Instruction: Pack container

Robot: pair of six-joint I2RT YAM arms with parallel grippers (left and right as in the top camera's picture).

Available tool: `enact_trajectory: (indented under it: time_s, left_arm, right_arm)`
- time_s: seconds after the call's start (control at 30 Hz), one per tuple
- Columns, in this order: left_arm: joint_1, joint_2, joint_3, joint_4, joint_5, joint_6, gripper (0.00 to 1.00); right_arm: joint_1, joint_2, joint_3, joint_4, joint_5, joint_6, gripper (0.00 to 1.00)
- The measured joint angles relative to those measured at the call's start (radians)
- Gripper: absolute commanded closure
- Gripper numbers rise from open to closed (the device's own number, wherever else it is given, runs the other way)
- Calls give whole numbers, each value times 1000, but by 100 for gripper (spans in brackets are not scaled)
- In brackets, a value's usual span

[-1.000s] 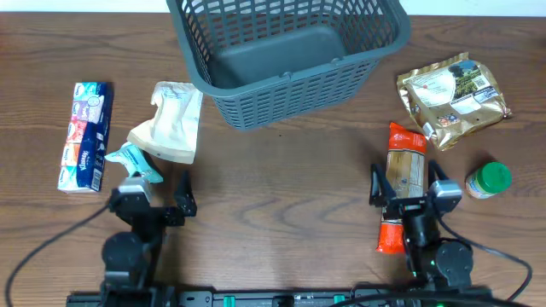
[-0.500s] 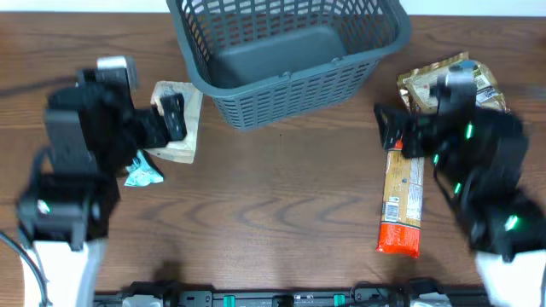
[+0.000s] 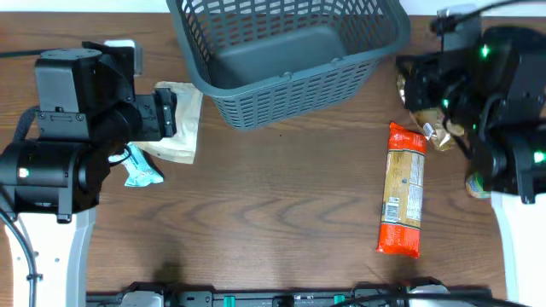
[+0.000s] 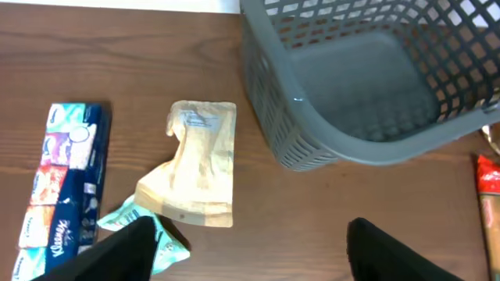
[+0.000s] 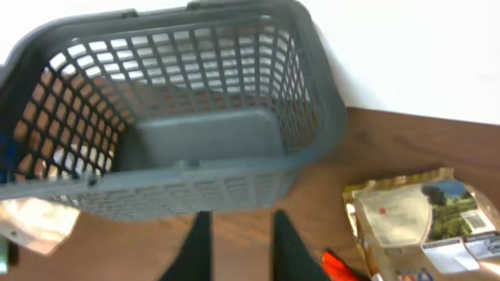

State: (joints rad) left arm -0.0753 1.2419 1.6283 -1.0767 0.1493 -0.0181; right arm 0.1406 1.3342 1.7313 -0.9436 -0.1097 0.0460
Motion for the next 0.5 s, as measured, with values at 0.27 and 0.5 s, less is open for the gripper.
enact_trajectory:
  time_s: [0.27,0.5]
  left_arm:
    - [9,4,0,-46,-195,19,28]
    - [57,60,0,-46,-262,19,28]
  right_arm:
    - [0,312,380,-87,-7,3,99]
    - [0,525,531,-108,-7,3,99]
